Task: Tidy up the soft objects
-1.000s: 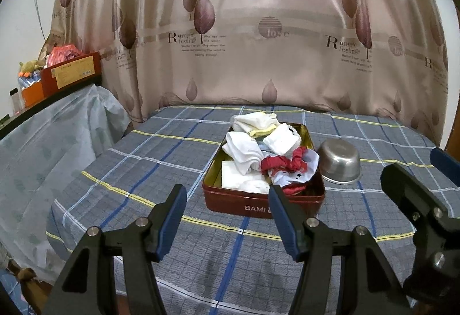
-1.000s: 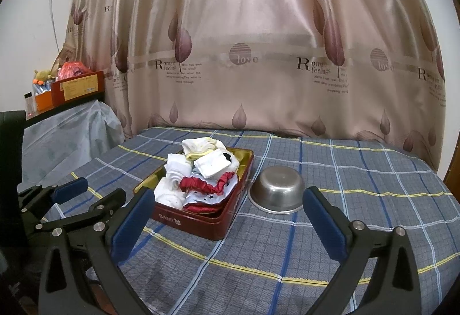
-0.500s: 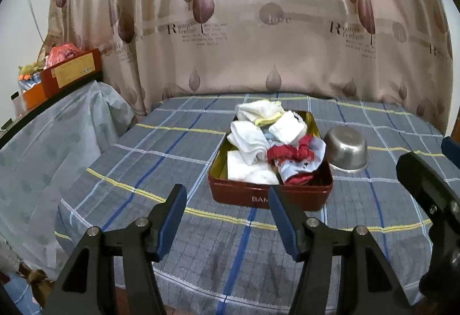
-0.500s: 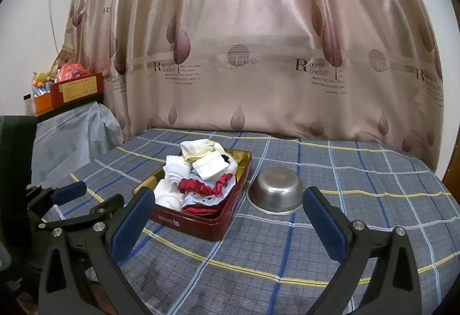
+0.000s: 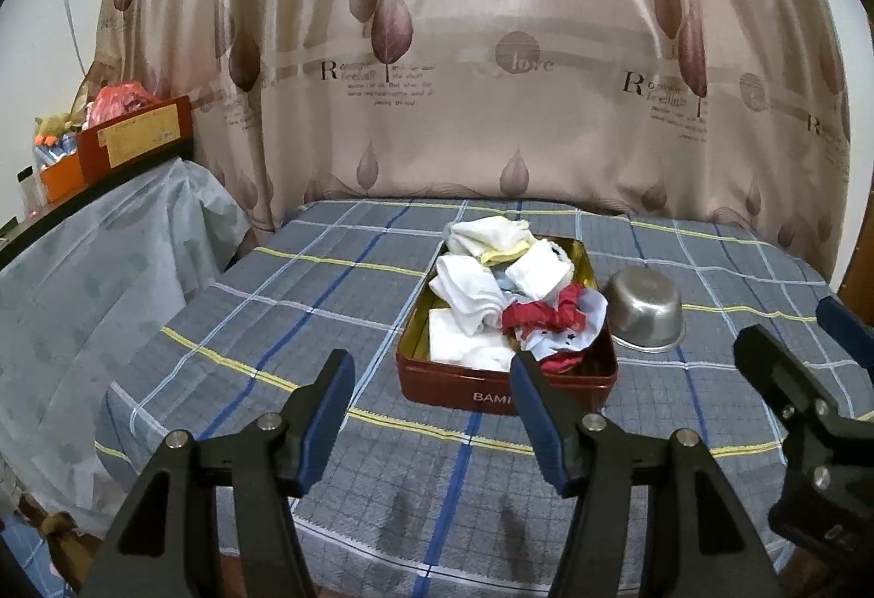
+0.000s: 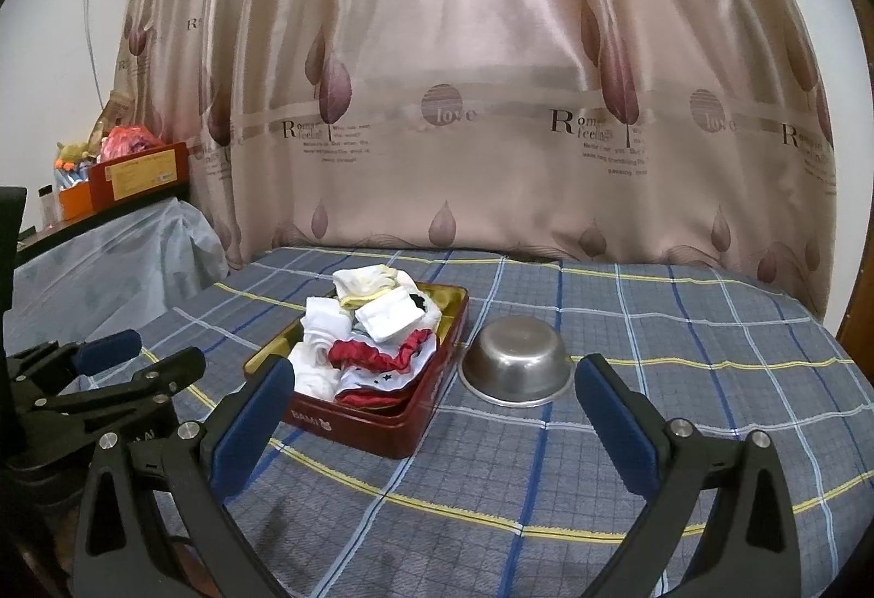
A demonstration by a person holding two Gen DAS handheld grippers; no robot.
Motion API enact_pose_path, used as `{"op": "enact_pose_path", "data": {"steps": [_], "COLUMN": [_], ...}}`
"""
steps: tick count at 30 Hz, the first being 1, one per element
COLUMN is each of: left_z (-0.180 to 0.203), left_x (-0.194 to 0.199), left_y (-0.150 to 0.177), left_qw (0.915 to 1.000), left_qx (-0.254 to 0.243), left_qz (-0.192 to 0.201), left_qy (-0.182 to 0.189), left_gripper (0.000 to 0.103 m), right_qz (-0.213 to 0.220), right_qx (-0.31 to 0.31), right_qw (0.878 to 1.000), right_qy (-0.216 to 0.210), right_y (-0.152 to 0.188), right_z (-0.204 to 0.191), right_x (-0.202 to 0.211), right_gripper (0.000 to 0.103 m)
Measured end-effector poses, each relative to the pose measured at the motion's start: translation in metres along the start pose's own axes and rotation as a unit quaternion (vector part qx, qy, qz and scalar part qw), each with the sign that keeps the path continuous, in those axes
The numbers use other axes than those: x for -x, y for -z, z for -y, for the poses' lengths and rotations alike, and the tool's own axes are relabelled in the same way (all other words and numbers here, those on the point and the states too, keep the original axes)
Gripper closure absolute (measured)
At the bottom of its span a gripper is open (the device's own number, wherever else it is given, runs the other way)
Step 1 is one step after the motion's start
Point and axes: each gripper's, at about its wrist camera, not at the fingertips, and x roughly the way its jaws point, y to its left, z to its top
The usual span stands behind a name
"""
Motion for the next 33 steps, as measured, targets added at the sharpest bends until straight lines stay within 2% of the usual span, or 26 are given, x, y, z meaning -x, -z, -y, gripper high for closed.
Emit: {"op": "enact_pose_path", "data": {"steps": [8,10,12,16,33], "left_z": [0.004,0.005,0.005,0.004,0.006], "left_x": [0.016,0.021,0.024,0.029,0.028], "left_y": [-0.004,-0.005,-0.007,-0.009,-0.008], "left_qw": [0.9995,0.9992,0.9991,0.9987,0.999], "left_qx": [-0.014,-0.016,-0.018,-0.015,-0.014], "left_qz": [0.026,0.036,0.037,0.043,0.035], "left_qy": [0.01,0.007,0.013,0.024,0.025], "left_gripper": [0.041,0.039,0.032,0.032,0.032], "right_qz": [-0.001,-0.001,-0.002,-0.005,-0.007], "right_qx": [-0.002,-0.002,-0.002,-0.004,-0.003], "right_qw": [1.0,1.0,1.0,1.0,1.0], "right_qy": [0.002,0.003,0.004,0.005,0.004], "right_y": [0.0,0.001,0.003,0.005,0.007], "right_z": [0.0,0.0,0.002,0.005,0.007], "right_x": [0.0,0.0,0.001,0.001,0.0], "right_gripper": [0.001,0.001,0.001,0.001,0.001]}}
